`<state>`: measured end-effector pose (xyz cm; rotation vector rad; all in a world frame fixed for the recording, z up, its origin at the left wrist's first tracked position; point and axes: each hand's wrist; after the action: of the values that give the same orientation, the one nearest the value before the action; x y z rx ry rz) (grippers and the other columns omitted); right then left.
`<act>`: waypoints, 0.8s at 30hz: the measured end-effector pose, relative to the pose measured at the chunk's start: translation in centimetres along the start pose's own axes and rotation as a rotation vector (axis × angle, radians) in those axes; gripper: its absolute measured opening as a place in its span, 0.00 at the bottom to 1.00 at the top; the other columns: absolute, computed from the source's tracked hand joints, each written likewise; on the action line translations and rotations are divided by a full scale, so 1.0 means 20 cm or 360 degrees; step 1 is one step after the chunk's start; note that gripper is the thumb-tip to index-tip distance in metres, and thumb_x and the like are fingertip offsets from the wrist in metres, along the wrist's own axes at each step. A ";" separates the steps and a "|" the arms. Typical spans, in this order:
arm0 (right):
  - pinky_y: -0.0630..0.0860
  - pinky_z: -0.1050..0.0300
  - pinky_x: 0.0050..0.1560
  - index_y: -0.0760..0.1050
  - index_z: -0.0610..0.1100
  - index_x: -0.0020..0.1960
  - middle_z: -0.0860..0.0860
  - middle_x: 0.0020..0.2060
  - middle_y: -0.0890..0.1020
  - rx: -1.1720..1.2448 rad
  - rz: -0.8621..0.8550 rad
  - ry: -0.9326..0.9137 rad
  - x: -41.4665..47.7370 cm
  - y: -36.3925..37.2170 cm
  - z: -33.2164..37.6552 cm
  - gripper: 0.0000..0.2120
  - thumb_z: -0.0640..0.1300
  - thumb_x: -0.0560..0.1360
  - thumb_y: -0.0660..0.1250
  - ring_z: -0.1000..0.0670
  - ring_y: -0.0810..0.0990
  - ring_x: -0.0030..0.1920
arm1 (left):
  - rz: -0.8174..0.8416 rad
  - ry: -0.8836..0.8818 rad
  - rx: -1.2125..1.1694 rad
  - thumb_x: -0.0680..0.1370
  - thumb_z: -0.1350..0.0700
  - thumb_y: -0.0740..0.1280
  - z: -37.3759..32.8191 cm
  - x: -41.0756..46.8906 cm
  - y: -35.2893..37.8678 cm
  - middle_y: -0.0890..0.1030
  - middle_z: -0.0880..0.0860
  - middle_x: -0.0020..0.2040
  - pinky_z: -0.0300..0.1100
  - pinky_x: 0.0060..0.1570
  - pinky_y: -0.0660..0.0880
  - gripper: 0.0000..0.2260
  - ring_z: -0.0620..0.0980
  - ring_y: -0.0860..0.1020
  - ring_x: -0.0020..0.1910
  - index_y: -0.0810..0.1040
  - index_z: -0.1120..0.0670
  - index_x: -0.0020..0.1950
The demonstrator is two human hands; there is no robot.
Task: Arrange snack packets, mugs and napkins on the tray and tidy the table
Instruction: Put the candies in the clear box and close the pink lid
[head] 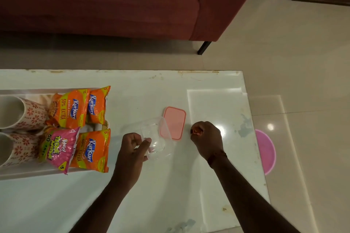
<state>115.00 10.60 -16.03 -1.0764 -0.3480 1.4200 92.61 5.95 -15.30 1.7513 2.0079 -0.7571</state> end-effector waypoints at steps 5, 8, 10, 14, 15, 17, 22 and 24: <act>0.73 0.66 0.36 0.79 0.50 0.36 0.54 0.33 0.84 0.0485 -0.0058 0.0174 -0.10 -0.11 0.14 0.07 0.38 0.65 0.70 0.54 0.81 0.38 | 0.0042 0.0040 -0.0022 0.76 0.53 0.69 0.00 -0.01 -0.01 0.80 0.61 0.52 0.57 0.48 0.82 0.10 0.60 0.82 0.50 0.70 0.55 0.52; 0.75 0.66 0.39 0.79 0.50 0.37 0.54 0.33 0.84 0.0614 -0.0062 0.0035 -0.23 -0.16 0.27 0.09 0.37 0.65 0.72 0.54 0.82 0.38 | 0.0071 0.0080 -0.0050 0.76 0.50 0.68 0.00 -0.02 -0.02 0.80 0.60 0.53 0.59 0.49 0.81 0.13 0.59 0.82 0.50 0.70 0.55 0.53; 0.75 0.68 0.41 0.79 0.51 0.38 0.55 0.35 0.84 0.0595 -0.0088 -0.0155 -0.33 -0.16 0.36 0.10 0.37 0.65 0.74 0.56 0.82 0.41 | 0.0099 0.0092 -0.0061 0.75 0.45 0.69 -0.01 -0.03 -0.02 0.81 0.58 0.54 0.57 0.50 0.81 0.17 0.56 0.83 0.49 0.69 0.55 0.54; 0.75 0.64 0.44 0.80 0.49 0.43 0.58 0.41 0.81 0.0267 -0.0107 -0.0596 -0.45 -0.08 0.49 0.08 0.37 0.69 0.73 0.56 0.78 0.43 | 0.0099 0.0125 -0.0032 0.70 0.41 0.65 -0.01 -0.05 -0.01 0.80 0.52 0.49 0.44 0.43 0.81 0.17 0.48 0.84 0.46 0.69 0.50 0.52; 0.73 0.67 0.45 0.80 0.49 0.44 0.58 0.42 0.81 0.0152 -0.0097 -0.0658 -0.46 -0.06 0.51 0.09 0.37 0.70 0.72 0.56 0.77 0.44 | 0.0090 0.0134 -0.0026 0.69 0.38 0.66 -0.02 -0.05 -0.01 0.80 0.52 0.48 0.41 0.41 0.80 0.20 0.48 0.83 0.46 0.69 0.50 0.52; 0.66 0.71 0.45 0.80 0.49 0.45 0.56 0.44 0.81 -0.0015 -0.0058 -0.0679 -0.47 -0.01 0.53 0.09 0.36 0.71 0.69 0.54 0.75 0.45 | 0.0107 0.0151 -0.0019 0.62 0.27 0.65 -0.03 -0.06 -0.01 0.80 0.52 0.47 0.43 0.42 0.81 0.35 0.49 0.83 0.46 0.69 0.53 0.54; 0.70 0.59 0.40 0.78 0.45 0.52 0.50 0.49 0.80 -0.0298 -0.0022 -0.0677 -0.45 0.09 0.56 0.10 0.35 0.73 0.67 0.48 0.75 0.49 | 0.0121 0.0139 -0.0122 0.57 0.24 0.66 -0.03 -0.08 -0.03 0.81 0.56 0.51 0.52 0.47 0.80 0.45 0.54 0.82 0.49 0.69 0.57 0.59; 0.70 0.58 0.39 0.77 0.45 0.55 0.49 0.50 0.79 -0.0336 0.0018 -0.0652 -0.45 0.11 0.56 0.11 0.35 0.73 0.65 0.47 0.74 0.50 | 0.0120 0.0122 -0.0185 0.62 0.30 0.67 -0.03 -0.09 -0.02 0.81 0.56 0.50 0.51 0.46 0.80 0.34 0.56 0.82 0.50 0.70 0.54 0.56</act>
<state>103.28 6.54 -8.43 -0.9485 -0.8020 1.6392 92.60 4.75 -13.72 1.8023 1.9796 -0.5461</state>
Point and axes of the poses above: each hand's wrist, its own x-axis towards the middle knuckle, its own y-axis out of the palm, z = x × y
